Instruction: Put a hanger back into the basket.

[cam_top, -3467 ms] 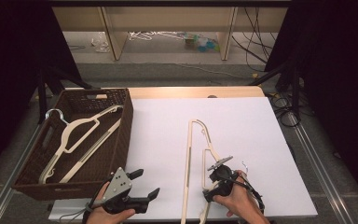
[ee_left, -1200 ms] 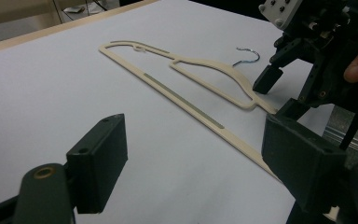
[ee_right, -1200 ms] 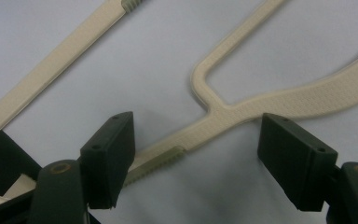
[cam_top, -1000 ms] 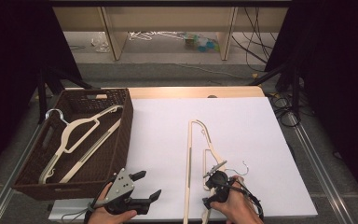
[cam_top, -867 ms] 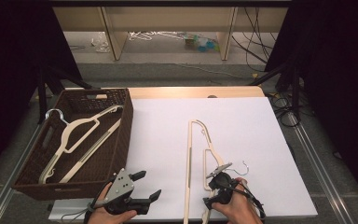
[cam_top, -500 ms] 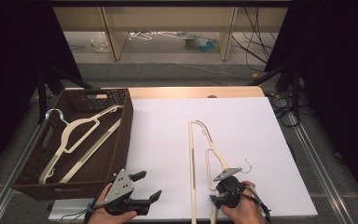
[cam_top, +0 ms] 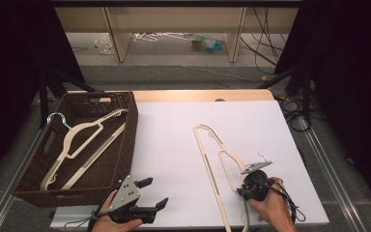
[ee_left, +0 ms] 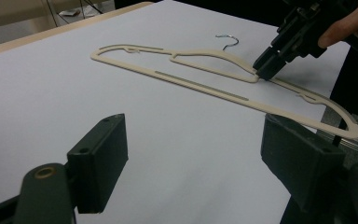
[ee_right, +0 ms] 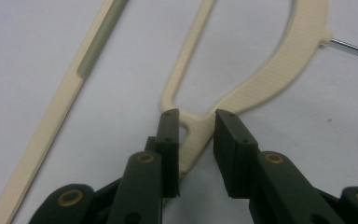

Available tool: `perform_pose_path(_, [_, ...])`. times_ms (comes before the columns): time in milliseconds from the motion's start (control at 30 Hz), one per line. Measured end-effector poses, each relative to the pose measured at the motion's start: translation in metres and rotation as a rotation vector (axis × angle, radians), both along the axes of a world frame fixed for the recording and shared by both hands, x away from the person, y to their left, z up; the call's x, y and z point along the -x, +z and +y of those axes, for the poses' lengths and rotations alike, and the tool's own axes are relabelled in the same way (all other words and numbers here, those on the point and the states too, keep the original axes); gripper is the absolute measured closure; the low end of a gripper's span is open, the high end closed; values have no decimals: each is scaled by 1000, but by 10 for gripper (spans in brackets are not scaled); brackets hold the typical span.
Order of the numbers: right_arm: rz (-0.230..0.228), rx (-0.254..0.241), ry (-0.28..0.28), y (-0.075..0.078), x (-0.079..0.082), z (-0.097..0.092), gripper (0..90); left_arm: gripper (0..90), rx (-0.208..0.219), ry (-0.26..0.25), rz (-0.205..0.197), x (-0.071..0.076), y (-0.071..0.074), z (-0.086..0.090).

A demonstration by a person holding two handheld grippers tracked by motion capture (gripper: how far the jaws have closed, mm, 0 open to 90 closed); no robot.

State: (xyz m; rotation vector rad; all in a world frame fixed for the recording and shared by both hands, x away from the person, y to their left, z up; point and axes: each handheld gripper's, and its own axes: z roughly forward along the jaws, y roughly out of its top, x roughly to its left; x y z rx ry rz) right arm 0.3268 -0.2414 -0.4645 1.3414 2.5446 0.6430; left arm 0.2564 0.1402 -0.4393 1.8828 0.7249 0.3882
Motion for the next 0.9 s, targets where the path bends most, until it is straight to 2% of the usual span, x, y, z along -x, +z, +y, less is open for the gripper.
perform_pose_path(67, [11,-16,-8,1,-2,-3,723,227,0,-2,1,0,0,-1])
perform_pose_path(133, [31,-33,-28,3,2,-3,669,227,6,-1,3,0,0,-1])
perform_pose_path(200, [44,-15,-2,4,10,-1,656,228,7,-1,3,0,0,-1])
perform_pose_path(233, [57,10,11,5,14,0,648,228,7,-1,3,0,0,-1])
perform_pose_path(300, [77,40,1,4,17,3,635,228,11,-5,4,0,-1,-2])
perform_pose_path(367, [70,53,9,4,16,5,615,228,5,-3,3,0,0,-1])
perform_pose_path(400, [81,56,-6,4,17,7,596,228,7,-2,3,0,0,-1])
perform_pose_path(467, [72,49,0,3,18,7,560,228,6,-3,2,0,0,-1])
perform_pose_path(667, [57,84,11,3,18,8,642,228,4,-6,2,0,0,-1])
perform_pose_path(733, [87,81,-13,4,20,9,651,228,7,-2,2,0,0,-1])
perform_pose_path(767, [66,69,-1,2,18,7,663,229,6,-2,1,0,0,-1])
perform_pose_path(833, [61,50,3,2,16,2,699,229,4,-4,4,1,0,-1])
perform_pose_path(900, [75,20,-7,2,15,-1,710,229,4,-3,5,1,0,-2])
